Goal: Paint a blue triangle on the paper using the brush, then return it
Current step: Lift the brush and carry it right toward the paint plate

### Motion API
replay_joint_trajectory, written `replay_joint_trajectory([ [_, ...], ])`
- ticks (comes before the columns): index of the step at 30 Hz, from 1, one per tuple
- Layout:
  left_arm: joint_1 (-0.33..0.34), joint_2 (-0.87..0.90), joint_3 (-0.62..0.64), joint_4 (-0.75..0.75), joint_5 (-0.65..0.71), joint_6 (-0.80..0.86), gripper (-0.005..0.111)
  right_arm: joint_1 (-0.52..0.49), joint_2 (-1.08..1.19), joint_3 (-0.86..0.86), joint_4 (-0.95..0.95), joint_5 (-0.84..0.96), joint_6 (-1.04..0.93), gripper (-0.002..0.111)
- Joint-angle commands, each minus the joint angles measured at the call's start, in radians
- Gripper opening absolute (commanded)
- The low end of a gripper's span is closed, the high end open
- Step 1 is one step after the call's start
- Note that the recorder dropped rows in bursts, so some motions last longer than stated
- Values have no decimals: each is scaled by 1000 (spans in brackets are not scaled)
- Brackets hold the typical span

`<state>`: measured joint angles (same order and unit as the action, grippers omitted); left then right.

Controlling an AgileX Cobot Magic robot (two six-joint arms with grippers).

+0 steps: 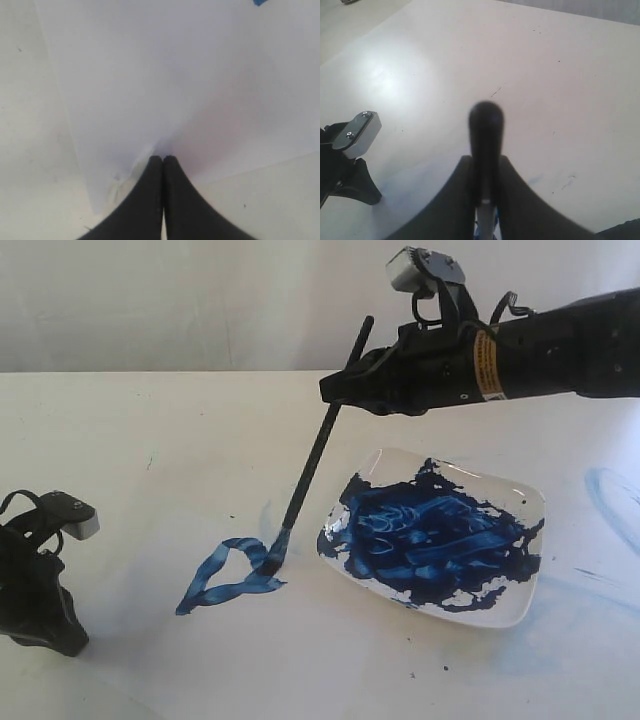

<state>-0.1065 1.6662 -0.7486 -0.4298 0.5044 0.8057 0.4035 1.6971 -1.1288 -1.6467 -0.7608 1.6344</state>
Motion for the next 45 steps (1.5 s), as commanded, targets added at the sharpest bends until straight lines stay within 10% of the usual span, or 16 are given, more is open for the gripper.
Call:
replay_joint_trajectory([
  [1,-6,0,8,-18,21,2,0,-5,-19,4,-12,17,-9,0],
  [21,-6,-4,6,-18,22,2,0,-5,-222,4,-51,-3,105,0],
  [29,-6,-10,-177,-18,317,-58,0,-35,-285,4,-98,42,292,0],
  [45,-4,-488,-161,-52,267,-87,0,-418,-326,6,-98,-188,459,0],
])
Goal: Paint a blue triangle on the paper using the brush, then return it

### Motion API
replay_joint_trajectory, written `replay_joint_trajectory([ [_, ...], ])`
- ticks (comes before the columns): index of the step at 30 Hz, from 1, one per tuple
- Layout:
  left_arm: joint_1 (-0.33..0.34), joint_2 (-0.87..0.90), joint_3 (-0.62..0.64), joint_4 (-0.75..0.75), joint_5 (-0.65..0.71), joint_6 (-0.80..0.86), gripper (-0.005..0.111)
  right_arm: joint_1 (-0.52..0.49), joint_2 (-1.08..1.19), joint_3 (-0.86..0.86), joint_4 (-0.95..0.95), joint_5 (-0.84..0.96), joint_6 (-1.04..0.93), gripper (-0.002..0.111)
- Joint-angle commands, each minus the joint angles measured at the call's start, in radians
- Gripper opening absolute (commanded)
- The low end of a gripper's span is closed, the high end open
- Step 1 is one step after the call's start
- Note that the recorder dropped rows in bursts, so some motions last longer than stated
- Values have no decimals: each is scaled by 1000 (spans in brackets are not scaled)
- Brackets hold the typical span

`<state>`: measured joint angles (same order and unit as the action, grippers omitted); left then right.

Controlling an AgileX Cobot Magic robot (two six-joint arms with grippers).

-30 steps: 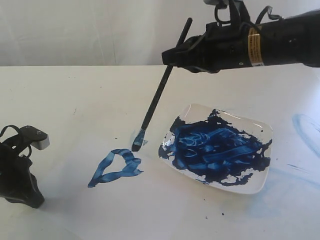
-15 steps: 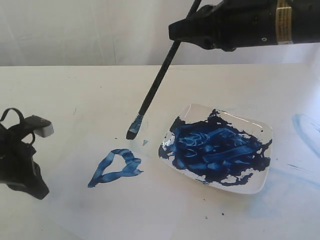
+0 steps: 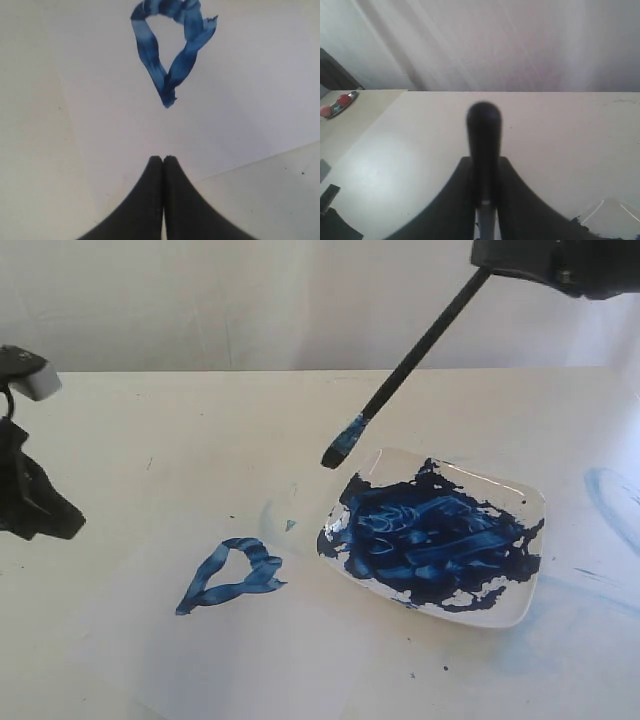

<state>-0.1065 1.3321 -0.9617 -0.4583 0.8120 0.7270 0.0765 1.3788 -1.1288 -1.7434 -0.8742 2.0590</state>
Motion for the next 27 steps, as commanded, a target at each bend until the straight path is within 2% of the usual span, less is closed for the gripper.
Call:
replay_joint_trajectory([
  [1,-4,-199,75,-23,-73,-10,0,-109,-8,11,-1,-80,35,0],
  [9,-6,-497,278,-44,-361,6,0,-238,10,178,-1,-96,35,0],
  [12,-6,-518,321,-118,-442,6,0,-248,35,221,114,-83,35,0],
  [22,-6,-518,323,-139,-446,6,0,-248,175,226,128,-36,35,0],
  [27,-6,-518,323,-143,-446,6,0,-248,236,226,41,-34,35,0],
])
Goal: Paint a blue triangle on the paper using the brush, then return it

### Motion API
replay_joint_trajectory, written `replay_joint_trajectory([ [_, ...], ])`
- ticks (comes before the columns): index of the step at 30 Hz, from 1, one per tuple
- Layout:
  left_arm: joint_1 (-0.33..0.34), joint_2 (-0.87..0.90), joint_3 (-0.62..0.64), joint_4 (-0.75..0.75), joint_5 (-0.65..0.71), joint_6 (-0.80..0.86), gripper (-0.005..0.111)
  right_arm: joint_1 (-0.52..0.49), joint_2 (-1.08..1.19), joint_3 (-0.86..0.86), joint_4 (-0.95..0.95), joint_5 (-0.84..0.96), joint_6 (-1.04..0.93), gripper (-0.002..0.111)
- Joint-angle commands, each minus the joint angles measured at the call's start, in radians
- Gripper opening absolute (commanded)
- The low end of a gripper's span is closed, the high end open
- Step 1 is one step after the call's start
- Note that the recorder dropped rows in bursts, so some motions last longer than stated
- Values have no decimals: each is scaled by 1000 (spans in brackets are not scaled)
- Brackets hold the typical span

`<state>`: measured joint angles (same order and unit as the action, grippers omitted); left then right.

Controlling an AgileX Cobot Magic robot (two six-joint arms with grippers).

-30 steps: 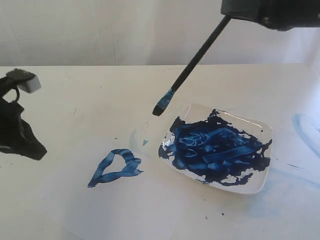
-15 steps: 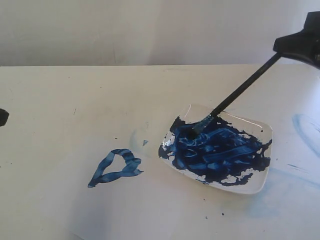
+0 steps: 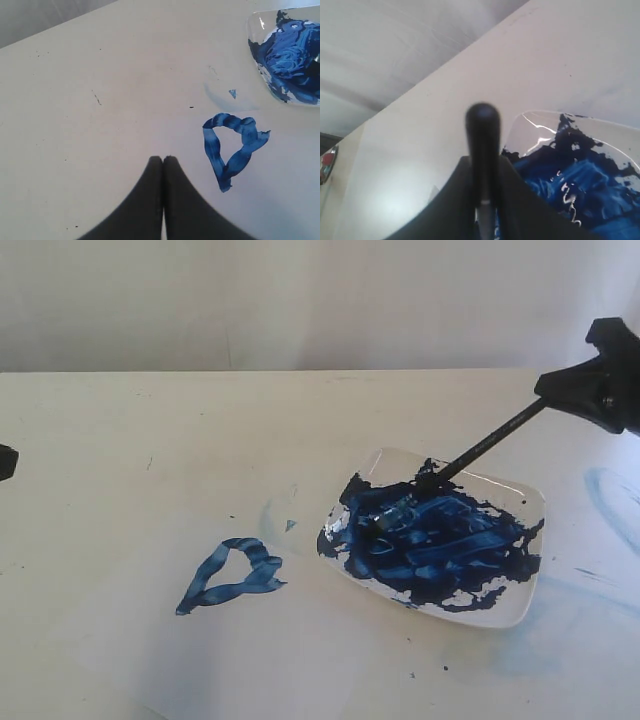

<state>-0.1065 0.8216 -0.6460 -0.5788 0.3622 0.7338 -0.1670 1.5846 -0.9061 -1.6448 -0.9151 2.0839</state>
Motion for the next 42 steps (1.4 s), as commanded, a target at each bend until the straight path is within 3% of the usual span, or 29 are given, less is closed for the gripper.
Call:
replay_joint_trajectory([
  [1,-6,-8,7,-23,4,-1,0,-4,37,3,-72,14,10,0],
  [42,-6,-6,7,-23,-4,-1,0,-4,234,1,60,318,10,0],
])
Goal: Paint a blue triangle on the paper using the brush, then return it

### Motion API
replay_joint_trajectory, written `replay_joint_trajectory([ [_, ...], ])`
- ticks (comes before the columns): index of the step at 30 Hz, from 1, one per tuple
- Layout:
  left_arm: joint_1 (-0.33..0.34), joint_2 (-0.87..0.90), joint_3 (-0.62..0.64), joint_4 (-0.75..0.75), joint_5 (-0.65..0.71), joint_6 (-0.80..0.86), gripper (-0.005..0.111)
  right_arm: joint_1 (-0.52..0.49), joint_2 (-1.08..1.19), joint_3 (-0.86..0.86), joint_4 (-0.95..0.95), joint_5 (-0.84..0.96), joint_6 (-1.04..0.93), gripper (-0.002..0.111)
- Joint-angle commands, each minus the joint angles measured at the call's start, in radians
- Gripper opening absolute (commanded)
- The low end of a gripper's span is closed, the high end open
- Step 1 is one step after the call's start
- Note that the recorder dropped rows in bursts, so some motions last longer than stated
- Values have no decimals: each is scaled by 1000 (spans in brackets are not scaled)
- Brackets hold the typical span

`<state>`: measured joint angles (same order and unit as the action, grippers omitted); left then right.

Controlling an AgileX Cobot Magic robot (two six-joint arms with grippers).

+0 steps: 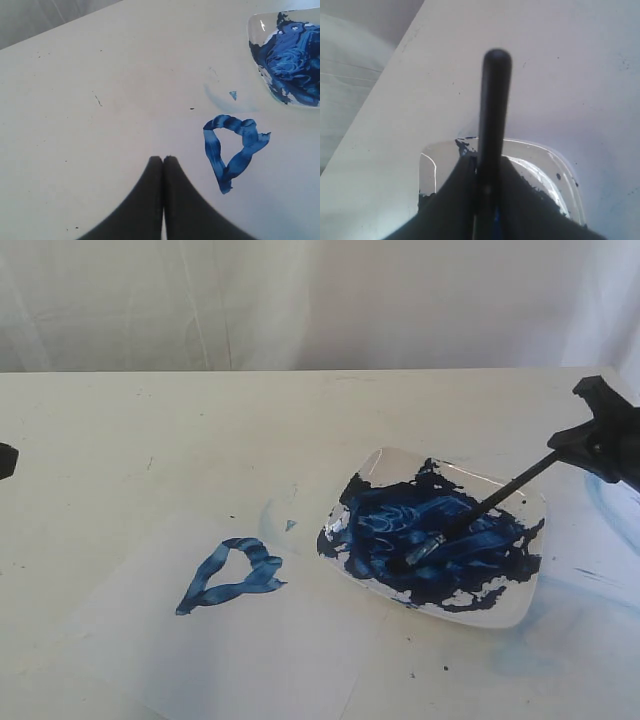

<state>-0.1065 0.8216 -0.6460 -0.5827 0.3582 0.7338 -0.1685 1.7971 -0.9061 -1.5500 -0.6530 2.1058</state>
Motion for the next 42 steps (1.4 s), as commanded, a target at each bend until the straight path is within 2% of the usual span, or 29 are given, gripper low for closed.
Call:
replay_joint_trajectory([
  [1,-6,-6,7,-19,0,-1,0,-3,26,1,-22,54,-12,0],
  [31,-6,-6,7,-19,0,-1,0,-1,52,1,340,89,-45,0],
  [42,-6,-6,7,-19,0,-1,0,-1,174,1,402,2,-46,0],
])
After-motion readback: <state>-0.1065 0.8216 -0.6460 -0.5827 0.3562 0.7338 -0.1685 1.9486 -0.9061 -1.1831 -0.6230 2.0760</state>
